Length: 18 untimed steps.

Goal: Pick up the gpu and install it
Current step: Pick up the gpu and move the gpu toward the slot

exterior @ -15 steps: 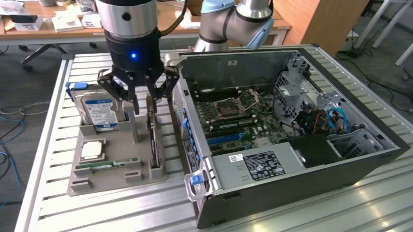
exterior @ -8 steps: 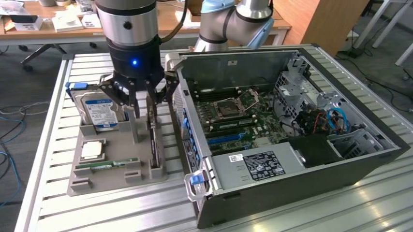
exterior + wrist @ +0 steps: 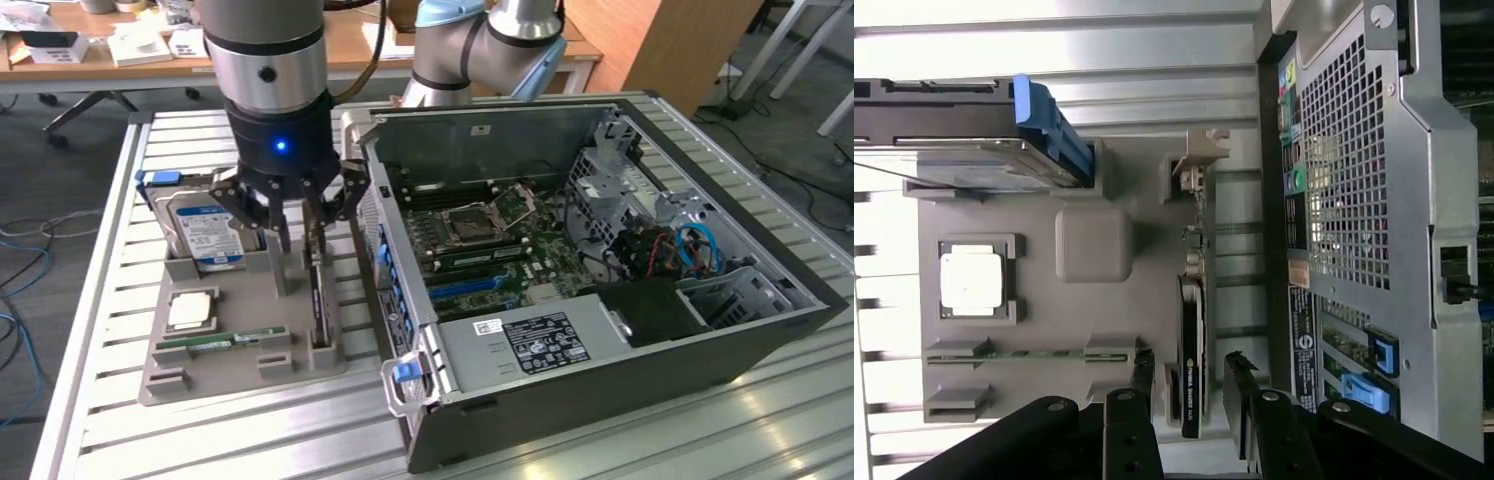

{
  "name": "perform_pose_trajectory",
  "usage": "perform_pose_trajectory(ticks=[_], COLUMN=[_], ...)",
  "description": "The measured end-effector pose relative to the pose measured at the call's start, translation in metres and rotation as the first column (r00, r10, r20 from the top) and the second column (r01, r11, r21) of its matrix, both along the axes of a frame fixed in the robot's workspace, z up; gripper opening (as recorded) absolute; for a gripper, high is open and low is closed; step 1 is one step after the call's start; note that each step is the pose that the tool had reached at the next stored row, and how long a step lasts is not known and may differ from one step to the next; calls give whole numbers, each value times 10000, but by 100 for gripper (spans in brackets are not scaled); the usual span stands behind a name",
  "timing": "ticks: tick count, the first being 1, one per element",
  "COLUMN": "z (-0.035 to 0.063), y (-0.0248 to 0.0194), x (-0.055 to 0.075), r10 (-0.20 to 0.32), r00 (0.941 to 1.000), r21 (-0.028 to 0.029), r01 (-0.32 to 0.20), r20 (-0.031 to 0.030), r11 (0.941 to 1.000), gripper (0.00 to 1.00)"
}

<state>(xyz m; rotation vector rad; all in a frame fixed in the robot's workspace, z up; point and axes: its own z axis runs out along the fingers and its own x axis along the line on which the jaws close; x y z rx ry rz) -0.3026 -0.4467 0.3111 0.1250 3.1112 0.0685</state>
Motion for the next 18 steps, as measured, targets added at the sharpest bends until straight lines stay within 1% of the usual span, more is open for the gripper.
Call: perform_pose_trajectory(ticks=[5,9,12,18], z=[-87,-130,-152,-154], y=[0,0,0,0], x=[0,0,0,0], r10=[-1,0,0,-1], r00=[10000,10000,10000,10000], r21=[0,0,-1,-1], r01=[1,0,0,1], r20=[0,0,0,-1], r11=[10000,10000,10000,10000], gripper=[41,41,41,41])
